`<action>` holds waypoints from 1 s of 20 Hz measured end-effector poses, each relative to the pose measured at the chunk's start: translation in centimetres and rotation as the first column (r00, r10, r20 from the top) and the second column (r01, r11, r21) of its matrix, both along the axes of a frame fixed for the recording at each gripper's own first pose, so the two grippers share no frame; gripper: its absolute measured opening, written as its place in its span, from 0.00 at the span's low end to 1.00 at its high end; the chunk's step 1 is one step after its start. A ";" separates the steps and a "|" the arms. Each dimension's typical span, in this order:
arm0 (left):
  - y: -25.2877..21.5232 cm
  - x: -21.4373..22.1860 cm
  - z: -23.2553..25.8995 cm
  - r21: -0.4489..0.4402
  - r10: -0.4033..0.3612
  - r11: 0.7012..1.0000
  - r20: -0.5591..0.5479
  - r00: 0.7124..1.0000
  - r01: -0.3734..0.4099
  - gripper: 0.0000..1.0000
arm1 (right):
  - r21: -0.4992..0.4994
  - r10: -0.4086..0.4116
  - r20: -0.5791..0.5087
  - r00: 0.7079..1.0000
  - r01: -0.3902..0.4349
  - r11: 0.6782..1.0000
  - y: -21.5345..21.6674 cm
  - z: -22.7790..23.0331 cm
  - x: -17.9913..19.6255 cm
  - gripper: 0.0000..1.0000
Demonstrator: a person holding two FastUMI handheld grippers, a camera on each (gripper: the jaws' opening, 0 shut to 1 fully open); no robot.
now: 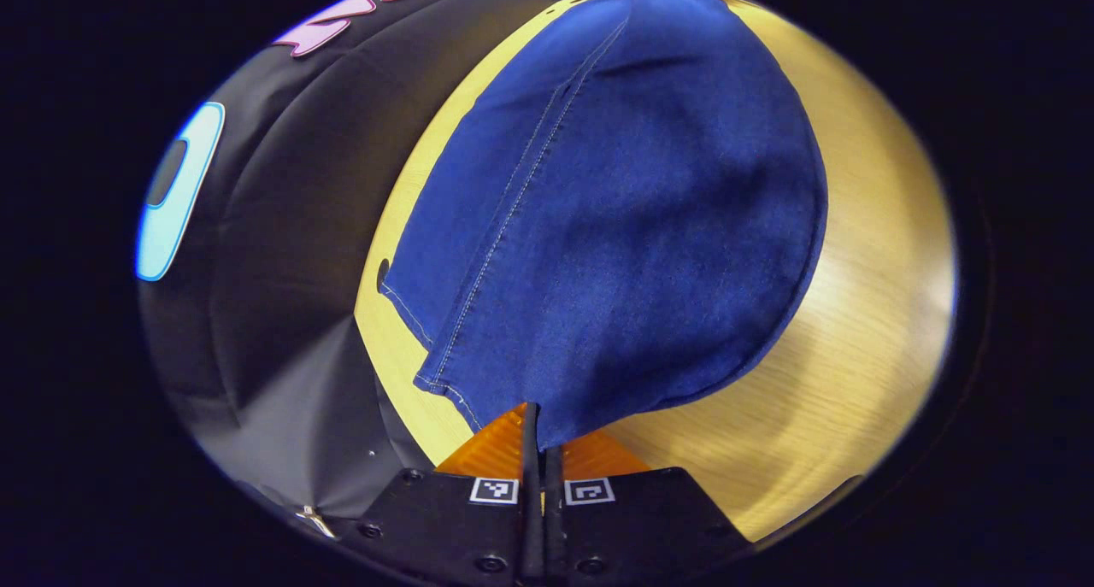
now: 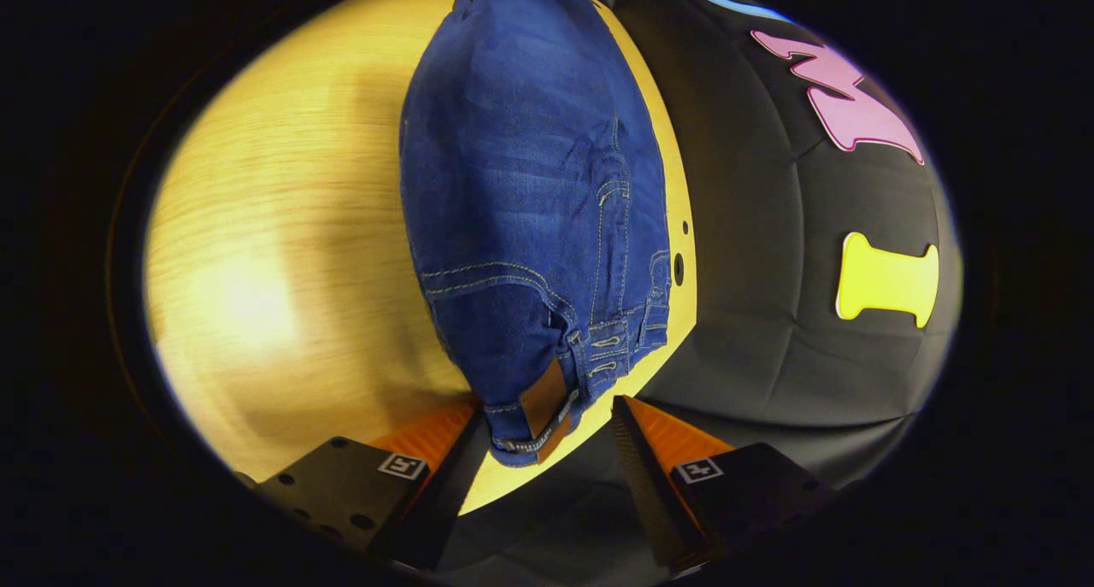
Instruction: Grasp the waist and the cuffs of the jeans and fold them to make the two legs overlap; first hold the waist and fold one-third of the jeans toward the cuffs, then hold the cuffs and fold the remaining one-third in the same direction to finish folding.
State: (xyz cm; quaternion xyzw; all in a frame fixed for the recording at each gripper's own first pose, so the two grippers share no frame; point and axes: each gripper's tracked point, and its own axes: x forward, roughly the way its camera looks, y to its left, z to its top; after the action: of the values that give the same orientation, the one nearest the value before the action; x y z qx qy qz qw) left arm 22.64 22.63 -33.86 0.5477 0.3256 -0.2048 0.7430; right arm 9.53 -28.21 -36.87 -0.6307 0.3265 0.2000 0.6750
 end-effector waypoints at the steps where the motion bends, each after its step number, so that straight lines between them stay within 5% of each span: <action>1: 0.0 0.0 0.0 -0.001 0.005 1.000 0.006 1.000 -0.005 0.05 | -0.014 0.011 0.016 1.000 -0.011 1.000 0.3 -0.3 0.7 0.77; 2: 0.0 0.1 0.0 -0.002 0.009 1.000 0.010 1.000 -0.008 0.05 | -0.025 0.017 0.031 0.999 -0.016 1.000 0.6 -0.7 1.7 0.77; 5: -0.1 0.2 0.1 -0.029 0.044 0.999 0.026 0.999 -0.043 0.05 | -0.037 -0.010 0.050 0.999 0.012 0.999 0.8 -1.7 2.5 0.31; 8: -0.5 -0.1 0.2 -0.103 0.125 0.987 0.037 0.991 -0.121 0.06 | 0.017 -0.028 0.041 0.999 0.028 0.999 0.7 -1.6 1.6 0.23; 9: -0.5 0.0 0.2 -0.115 0.140 0.984 0.042 0.989 -0.134 0.06 | 0.073 -0.050 0.024 0.998 0.048 0.996 0.8 -1.6 1.5 0.13; 11: -0.3 0.2 0.1 -0.099 0.140 0.986 0.050 0.989 -0.135 0.05 | 0.137 -0.095 -0.007 0.995 0.095 0.986 0.7 -1.4 1.5 0.06; 15: -0.3 -0.5 -0.1 -0.159 0.220 0.964 0.023 0.975 -0.213 0.10 | 0.085 -0.032 -0.038 0.999 0.036 0.996 0.1 -1.6 1.3 0.06; 20: -0.8 0.2 0.0 -0.299 0.371 0.867 -0.146 0.917 -0.398 0.06 | 0.167 -0.109 -0.005 0.994 0.108 0.980 0.0 2.7 2.4 0.06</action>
State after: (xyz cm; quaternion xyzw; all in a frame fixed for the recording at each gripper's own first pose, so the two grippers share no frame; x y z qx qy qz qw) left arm 22.81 21.84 -33.88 0.3339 0.4209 -0.1258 0.8339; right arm 11.96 -28.20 -34.21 -0.5536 0.3409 0.1882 0.7361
